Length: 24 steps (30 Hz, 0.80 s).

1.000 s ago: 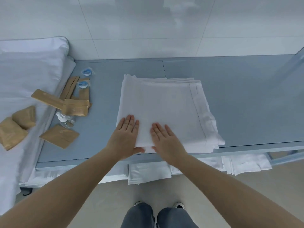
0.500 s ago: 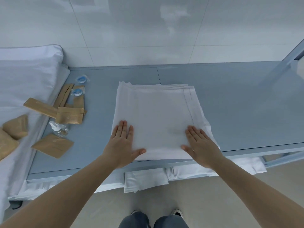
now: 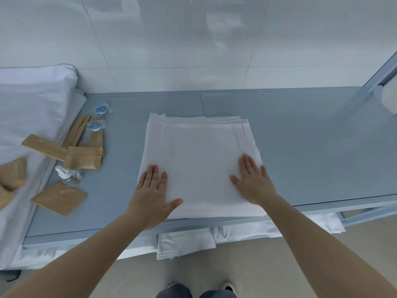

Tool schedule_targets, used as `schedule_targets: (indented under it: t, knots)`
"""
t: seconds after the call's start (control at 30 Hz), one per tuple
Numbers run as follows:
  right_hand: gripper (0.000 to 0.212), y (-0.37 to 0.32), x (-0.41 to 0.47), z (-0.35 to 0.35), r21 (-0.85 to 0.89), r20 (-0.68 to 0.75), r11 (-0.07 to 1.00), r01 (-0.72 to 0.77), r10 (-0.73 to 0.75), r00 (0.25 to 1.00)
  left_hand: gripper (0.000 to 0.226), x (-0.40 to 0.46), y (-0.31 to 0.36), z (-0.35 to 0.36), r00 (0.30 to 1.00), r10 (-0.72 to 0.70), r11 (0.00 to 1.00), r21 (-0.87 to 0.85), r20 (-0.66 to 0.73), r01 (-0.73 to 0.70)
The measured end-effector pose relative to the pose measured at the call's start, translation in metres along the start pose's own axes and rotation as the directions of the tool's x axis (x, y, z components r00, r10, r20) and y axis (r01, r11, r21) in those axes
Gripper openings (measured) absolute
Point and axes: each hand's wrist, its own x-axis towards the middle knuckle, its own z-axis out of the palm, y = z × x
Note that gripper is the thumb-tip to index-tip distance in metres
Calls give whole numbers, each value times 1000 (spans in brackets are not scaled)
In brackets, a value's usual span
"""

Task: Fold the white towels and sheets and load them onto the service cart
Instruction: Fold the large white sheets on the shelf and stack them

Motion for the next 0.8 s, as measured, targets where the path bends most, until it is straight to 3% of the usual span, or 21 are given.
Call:
schedule_targets:
  t: [0.07,0.1,0.2,0.3,0.37,0.5,0.8]
  knots:
    - [72,9,12,-11,-9,6,986,-164,164,987,121,6,-1,-2,999,-49,998,-46,-3,49]
    - [72,6,18,-16,-39,-6,986,-161,160,987,119,13,-2,-4,997,-82,994,-75,-9,81]
    - [63,-36,32,-19,-83,-69,981,177,-183,981,104,39,-10,-11,985,-174,976,-137,-15,170]
    - [55,-98,35,-16,75,-103,853,516,-509,855,98,53,-14,-8,977,-211,964,-170,-18,205]
    - [50,-136,42,-16,216,-133,766,605,-591,796,97,54,-14,-2,974,-222,960,-182,-39,211]
    - [45,-195,70,-26,444,-117,663,603,-624,772,96,55,-14,5,974,-192,968,-186,-119,168]
    - [49,-213,145,-34,16,-17,744,668,-668,744,100,55,-16,13,958,-222,933,-325,-181,155]
